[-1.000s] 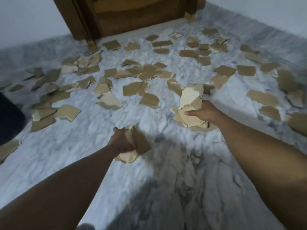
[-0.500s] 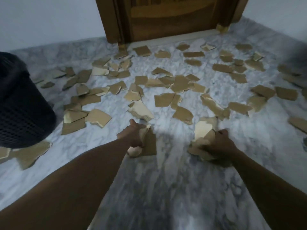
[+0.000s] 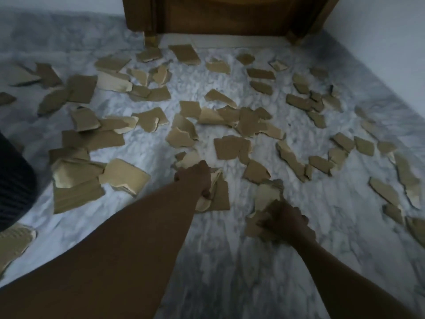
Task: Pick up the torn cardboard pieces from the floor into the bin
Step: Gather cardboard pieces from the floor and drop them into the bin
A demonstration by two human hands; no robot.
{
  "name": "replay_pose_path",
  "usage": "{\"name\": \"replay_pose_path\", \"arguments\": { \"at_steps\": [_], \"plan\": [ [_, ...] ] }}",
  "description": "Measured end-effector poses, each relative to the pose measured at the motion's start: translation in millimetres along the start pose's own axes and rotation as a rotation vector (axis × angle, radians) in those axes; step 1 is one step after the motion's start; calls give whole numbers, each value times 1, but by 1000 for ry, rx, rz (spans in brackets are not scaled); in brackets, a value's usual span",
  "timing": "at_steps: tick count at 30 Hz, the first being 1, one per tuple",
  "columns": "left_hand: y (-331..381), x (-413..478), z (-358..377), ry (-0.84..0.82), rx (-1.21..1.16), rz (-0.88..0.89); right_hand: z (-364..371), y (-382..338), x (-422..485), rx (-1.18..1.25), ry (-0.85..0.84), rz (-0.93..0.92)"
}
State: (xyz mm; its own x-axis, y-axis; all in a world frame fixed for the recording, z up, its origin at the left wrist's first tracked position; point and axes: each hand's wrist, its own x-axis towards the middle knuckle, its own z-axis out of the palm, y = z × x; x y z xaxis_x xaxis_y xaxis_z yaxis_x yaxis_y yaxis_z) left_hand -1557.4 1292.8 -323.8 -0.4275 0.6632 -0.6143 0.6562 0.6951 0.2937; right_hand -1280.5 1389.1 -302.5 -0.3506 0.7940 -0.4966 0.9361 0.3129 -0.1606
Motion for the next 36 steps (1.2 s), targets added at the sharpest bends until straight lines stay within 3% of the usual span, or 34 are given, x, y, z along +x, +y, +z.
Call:
{"name": "replay_pose_path", "arguments": {
  "at_steps": [5, 7, 12, 16, 19, 22, 26, 29, 32, 36],
  "plan": [
    [14, -21, -1, 210, 193, -33, -15, -56, 31, 109, 125, -139],
    [17, -19, -3, 193, 138, -81, -25, -63, 58, 123, 167, -143],
    [3, -16, -2, 138, 90, -119, -36, -68, 94, -80, 38, -192],
    [-11, -20, -1, 118, -53, -157, -42, -66, 97, 210, -26, -34],
    [-25, -27, 8, 158, -161, -141, -78, -69, 98, 569, -307, 89],
    [-34, -37, 16, 201, -322, -175, -98, -93, 109, 784, -389, 43],
    [-43, -53, 37, 230, -355, -234, -54, -129, 175, 606, -146, -135],
    [-54, -63, 44, 193, -346, -272, -13, -138, 198, 367, -44, -141],
    [-51, -73, 47, 236, -324, -286, -16, -155, 114, 239, -60, -225],
    [-48, -83, 56, 310, -308, -281, -7, -138, 87, 248, -194, -288]
  ]
}}
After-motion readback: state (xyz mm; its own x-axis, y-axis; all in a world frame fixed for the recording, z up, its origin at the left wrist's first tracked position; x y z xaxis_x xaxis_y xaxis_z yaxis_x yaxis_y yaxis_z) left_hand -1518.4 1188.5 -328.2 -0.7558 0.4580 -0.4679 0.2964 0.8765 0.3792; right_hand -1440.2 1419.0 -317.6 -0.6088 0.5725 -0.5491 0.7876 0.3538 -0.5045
